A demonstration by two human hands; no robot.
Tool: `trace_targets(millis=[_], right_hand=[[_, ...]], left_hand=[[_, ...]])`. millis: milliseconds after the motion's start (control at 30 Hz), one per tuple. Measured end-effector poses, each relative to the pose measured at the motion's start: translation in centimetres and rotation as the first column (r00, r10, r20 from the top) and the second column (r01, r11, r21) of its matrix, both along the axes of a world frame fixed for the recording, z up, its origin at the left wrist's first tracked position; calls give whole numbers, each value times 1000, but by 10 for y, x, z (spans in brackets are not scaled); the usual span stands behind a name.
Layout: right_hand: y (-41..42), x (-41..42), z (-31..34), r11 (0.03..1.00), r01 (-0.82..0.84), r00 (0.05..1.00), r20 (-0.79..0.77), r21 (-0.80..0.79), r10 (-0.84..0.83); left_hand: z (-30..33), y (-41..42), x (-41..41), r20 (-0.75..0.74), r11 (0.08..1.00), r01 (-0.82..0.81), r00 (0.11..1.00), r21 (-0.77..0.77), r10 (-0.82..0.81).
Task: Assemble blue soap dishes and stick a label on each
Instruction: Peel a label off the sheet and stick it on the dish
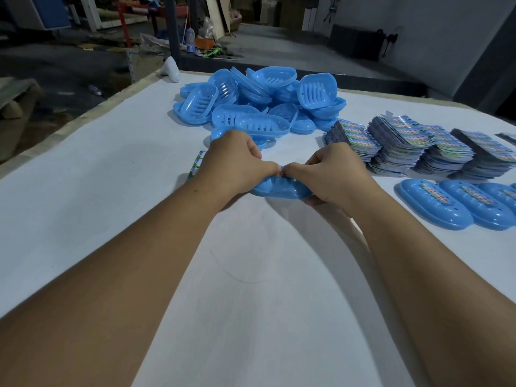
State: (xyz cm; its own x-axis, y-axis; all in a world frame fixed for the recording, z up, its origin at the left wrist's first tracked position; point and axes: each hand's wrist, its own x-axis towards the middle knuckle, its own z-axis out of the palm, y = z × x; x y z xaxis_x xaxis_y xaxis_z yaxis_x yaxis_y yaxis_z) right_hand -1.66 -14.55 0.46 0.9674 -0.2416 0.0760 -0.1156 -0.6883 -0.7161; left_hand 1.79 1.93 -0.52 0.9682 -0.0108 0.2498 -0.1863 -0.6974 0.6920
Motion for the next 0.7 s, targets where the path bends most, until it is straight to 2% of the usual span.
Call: trace_targets(millis=[100,400,500,567,633,700], right_hand=[[-1,1,-1,999,2,1000,-1,47,-2],[-2,2,-4,999,-12,1000,20,49,12],[-4,1,-3,996,7,998,64,91,-13],[-8,2,-2,1000,17,988,154,23,-21],[-10,1,-2,997,-71,972,224,-16,73],[-7,-3,-4,970,-227,955,176,-85,238]], left_hand=[[-2,1,2,-31,998,-19,999,-53,18],[-3,0,3,-17,999,-25,1000,-23,24],[-4,2,4,-52,991,-24,999,-132,17],[-3,3,5,-61,979,-45,998,-199,34],[0,4,5,-53,972,-74,997,-224,64],[3,4,5,-16,971,-82,997,-226,81]])
